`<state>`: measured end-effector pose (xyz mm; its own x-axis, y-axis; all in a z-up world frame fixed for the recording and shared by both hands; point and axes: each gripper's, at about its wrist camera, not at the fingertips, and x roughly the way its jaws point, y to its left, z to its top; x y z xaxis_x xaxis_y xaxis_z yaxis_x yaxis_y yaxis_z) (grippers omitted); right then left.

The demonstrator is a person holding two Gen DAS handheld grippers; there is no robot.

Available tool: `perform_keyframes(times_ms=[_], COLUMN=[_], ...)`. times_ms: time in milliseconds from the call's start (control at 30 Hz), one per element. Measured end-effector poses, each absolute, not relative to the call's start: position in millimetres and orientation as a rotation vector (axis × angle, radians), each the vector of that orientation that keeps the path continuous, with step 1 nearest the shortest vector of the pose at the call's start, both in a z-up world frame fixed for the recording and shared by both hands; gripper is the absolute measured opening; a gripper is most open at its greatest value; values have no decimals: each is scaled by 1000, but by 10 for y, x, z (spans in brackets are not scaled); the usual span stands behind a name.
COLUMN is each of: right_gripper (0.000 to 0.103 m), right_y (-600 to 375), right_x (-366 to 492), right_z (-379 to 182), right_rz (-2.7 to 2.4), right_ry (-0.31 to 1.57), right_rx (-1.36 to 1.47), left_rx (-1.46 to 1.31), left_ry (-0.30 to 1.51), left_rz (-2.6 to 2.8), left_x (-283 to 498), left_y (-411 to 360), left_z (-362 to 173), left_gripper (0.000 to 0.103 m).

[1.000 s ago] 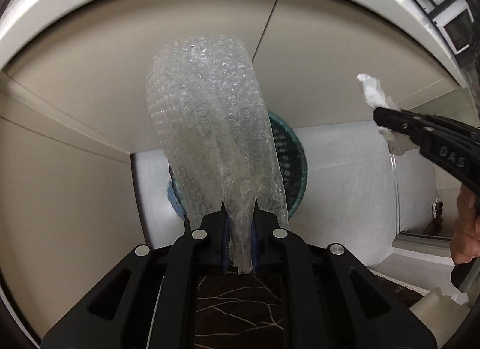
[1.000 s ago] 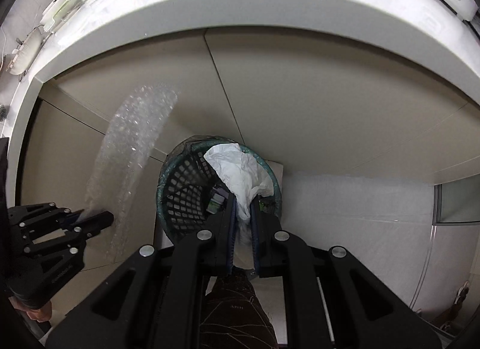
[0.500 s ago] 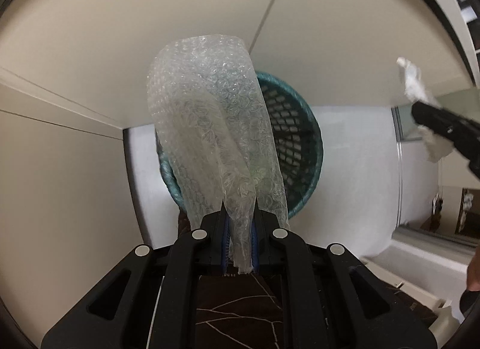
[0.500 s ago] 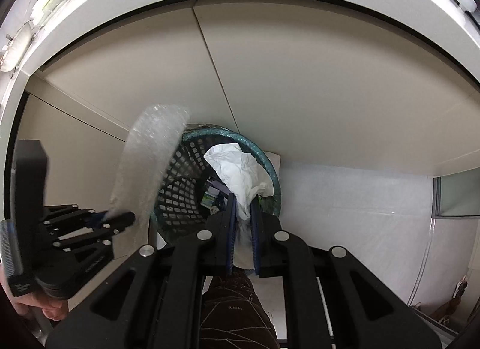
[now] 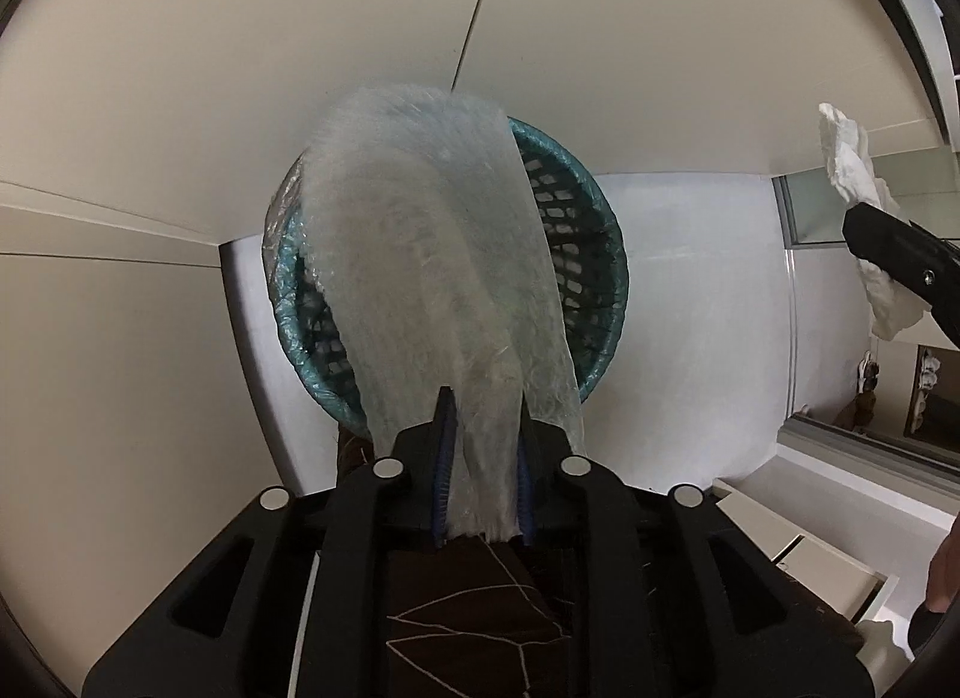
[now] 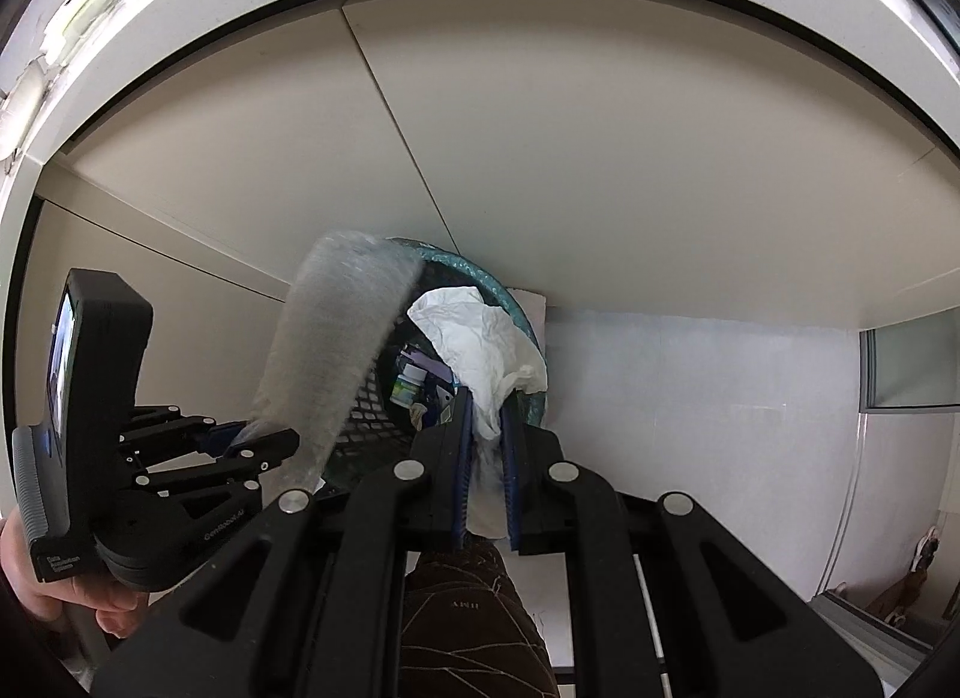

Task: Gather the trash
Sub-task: 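Open the left gripper to drop the bubble wrap into the bin, then open the right gripper to drop the white tissue into the bin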

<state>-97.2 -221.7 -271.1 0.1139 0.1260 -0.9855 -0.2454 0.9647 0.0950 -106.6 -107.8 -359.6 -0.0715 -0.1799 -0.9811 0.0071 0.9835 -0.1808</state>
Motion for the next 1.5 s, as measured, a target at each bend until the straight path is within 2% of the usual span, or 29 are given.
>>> perform_keyframes(times_ms=[200,333,767,833,967,1033,1333,1500], right_gripper=[8,8,9,9,9,9,10,12], right_y=[-2236,-2251,-2305,-2302,-2282,-2240,-1969,-1789], right_x=[-926,-909,-897,-905,-909,-901,-903,-954], right_z=[-2683,-2704,-2770,-2783,-2775,-2752,-2780,-2897], right_rz=[275,278,282,284,294,304,369,395], right_ry=[1439,1443,1451,1451,1445,1439,1438,1453], right_rx=[-93,-93,-91,-89,-83,-82,-99,-126], left_rx=[-131,-134,-148,-144,-149,-157,-213,-231], left_ry=[1636,1629,1598,1572,1488,1425,1258,1223], left_rz=[-146,-136,-117,-103,-78,-65,-9,9], left_x=[-1104,-1130,-1138,-1125,-1112,-1117,-1211,-1274], left_y=[-1068,-1081,-1049,-1031,-939,-870,-493,-359], left_z=[-3594,-3613,-3614,-3574,-3365,-3216,-2736,-2632], left_gripper=[24,34,49,57,68,77,93,97])
